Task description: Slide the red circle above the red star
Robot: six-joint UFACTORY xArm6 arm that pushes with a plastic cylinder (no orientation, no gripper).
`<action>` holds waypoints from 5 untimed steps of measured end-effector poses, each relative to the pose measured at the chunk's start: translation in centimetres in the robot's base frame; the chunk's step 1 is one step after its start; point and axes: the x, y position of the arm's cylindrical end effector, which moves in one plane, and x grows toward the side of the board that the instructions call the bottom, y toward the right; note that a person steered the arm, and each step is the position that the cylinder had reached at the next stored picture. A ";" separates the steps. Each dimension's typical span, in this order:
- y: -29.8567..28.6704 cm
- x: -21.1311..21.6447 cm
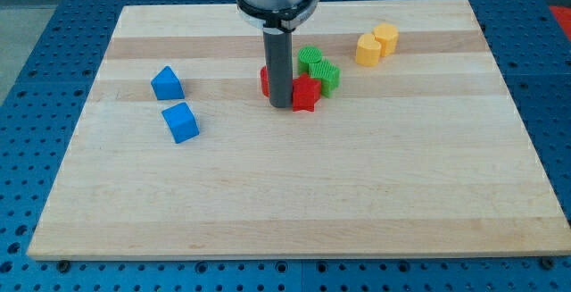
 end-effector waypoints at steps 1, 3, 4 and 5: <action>-2.3 1.5; -5.9 -1.3; -2.5 -2.6; -1.9 -2.8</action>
